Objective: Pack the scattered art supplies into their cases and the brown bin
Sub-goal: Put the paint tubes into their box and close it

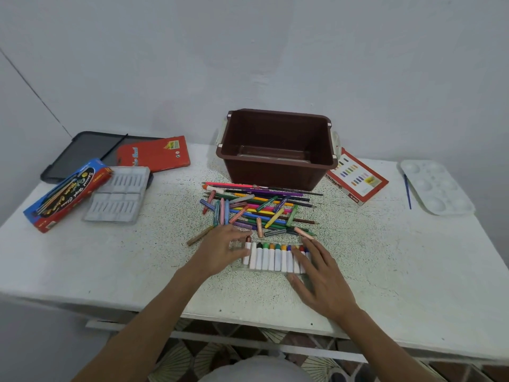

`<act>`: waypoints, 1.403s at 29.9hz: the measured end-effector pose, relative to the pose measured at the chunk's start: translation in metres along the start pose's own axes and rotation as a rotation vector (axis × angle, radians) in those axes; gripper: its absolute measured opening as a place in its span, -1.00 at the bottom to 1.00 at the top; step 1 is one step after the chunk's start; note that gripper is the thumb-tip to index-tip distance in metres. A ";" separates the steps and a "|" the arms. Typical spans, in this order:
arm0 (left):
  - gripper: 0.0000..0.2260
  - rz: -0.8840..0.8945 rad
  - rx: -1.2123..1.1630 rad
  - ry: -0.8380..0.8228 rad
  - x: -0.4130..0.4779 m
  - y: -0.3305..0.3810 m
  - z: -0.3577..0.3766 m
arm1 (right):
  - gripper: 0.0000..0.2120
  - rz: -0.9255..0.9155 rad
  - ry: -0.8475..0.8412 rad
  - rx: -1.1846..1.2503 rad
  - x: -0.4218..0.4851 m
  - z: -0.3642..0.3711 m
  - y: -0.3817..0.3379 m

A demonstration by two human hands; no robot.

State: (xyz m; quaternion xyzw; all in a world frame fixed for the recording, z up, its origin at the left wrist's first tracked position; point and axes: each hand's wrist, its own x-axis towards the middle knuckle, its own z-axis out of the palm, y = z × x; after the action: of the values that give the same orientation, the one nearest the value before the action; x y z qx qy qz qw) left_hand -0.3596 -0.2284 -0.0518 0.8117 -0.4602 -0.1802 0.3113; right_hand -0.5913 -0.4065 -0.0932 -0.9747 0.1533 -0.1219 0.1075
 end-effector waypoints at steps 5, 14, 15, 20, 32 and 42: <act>-0.28 0.079 0.108 -0.022 -0.005 -0.013 0.006 | -0.42 -0.006 0.008 0.006 0.001 -0.001 0.000; -0.47 0.150 0.152 0.025 -0.012 -0.013 0.005 | -0.43 0.000 0.003 0.002 0.000 -0.001 0.000; -0.49 0.159 0.172 0.027 -0.012 -0.014 0.006 | -0.43 0.002 0.000 0.000 0.000 -0.001 -0.001; -0.56 0.188 0.216 0.057 -0.016 -0.021 0.014 | -0.42 0.005 -0.007 -0.002 0.001 -0.001 -0.001; -0.69 0.227 0.181 0.266 0.008 -0.019 -0.011 | -0.47 -0.016 -0.009 0.034 0.000 -0.002 -0.002; -0.67 0.291 0.150 0.000 0.013 -0.014 -0.002 | -0.48 -0.005 -0.014 0.041 0.001 -0.005 -0.003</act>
State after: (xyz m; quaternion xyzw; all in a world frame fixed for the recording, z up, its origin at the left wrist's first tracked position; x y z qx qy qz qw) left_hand -0.3431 -0.2336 -0.0597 0.7575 -0.5850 -0.0984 0.2725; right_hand -0.5910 -0.4046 -0.0875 -0.9735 0.1477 -0.1186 0.1283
